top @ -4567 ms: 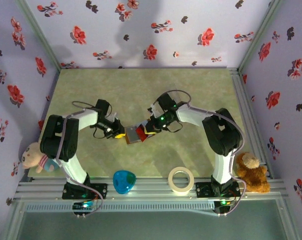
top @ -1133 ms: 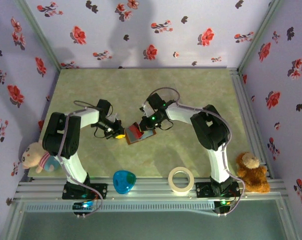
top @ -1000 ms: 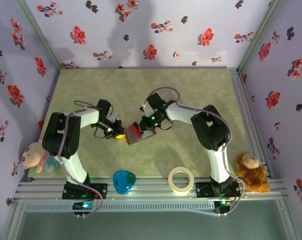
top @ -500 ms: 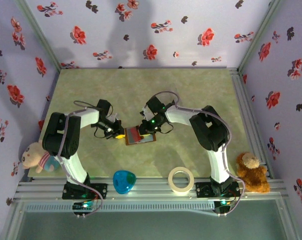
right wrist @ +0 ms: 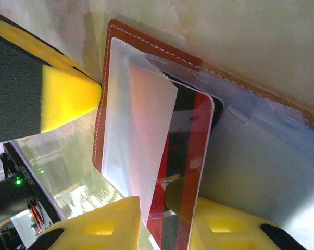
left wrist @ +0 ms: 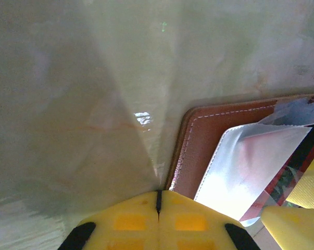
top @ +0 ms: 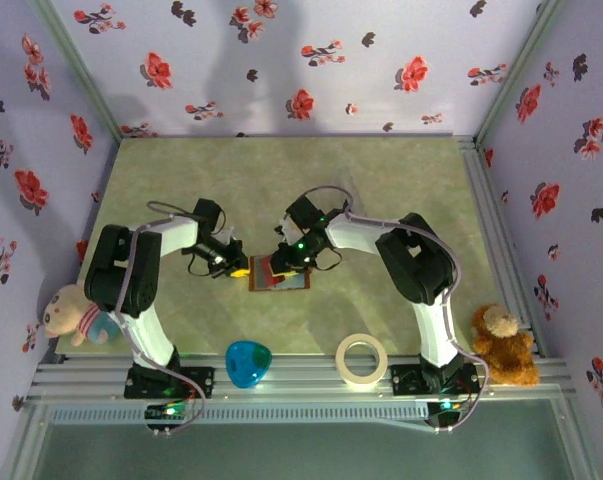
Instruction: Put the credit cards into the card holder
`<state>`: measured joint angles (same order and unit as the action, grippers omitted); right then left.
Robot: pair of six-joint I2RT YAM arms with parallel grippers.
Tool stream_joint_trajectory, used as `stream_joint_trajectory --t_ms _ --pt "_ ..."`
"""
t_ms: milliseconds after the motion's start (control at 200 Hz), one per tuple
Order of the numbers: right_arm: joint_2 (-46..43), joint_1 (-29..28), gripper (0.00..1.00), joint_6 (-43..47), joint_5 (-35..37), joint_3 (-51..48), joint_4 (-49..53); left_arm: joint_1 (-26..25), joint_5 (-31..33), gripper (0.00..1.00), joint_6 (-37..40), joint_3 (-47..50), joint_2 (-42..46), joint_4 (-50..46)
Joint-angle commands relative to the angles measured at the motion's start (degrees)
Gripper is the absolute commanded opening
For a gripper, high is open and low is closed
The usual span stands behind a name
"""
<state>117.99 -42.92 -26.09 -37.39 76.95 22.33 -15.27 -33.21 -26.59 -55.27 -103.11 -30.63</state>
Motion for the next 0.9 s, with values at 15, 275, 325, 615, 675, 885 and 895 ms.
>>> stream_joint_trajectory --t_ms 15,275,325,615,675,885,895 --pt "-2.4 -0.6 0.30 1.9 3.4 1.3 5.2 -1.5 4.4 0.04 1.3 0.8 -1.4 -1.8" --pt "-3.7 -0.6 0.31 3.3 6.0 0.1 8.1 -1.5 4.3 0.04 1.1 2.0 -0.1 -1.4" --pt "-3.8 -0.6 0.27 3.3 5.5 -0.1 8.4 -1.5 4.3 0.04 0.8 2.2 0.2 -1.5" --pt "-3.4 -0.7 0.13 0.9 3.1 -1.1 6.1 -2.6 1.9 0.04 -0.4 4.5 1.8 0.0" --pt "-3.6 -1.0 0.13 0.0 3.0 -1.5 5.0 -3.0 1.0 0.04 -0.7 5.4 2.4 0.9" --pt "-3.3 -2.1 0.09 -4.6 2.3 -3.4 1.0 -4.8 0.3 0.04 -1.9 7.6 2.3 2.2" --pt "-3.3 -2.2 0.09 -4.7 2.3 -3.4 0.9 -4.8 0.2 0.04 -2.0 7.7 2.3 2.3"
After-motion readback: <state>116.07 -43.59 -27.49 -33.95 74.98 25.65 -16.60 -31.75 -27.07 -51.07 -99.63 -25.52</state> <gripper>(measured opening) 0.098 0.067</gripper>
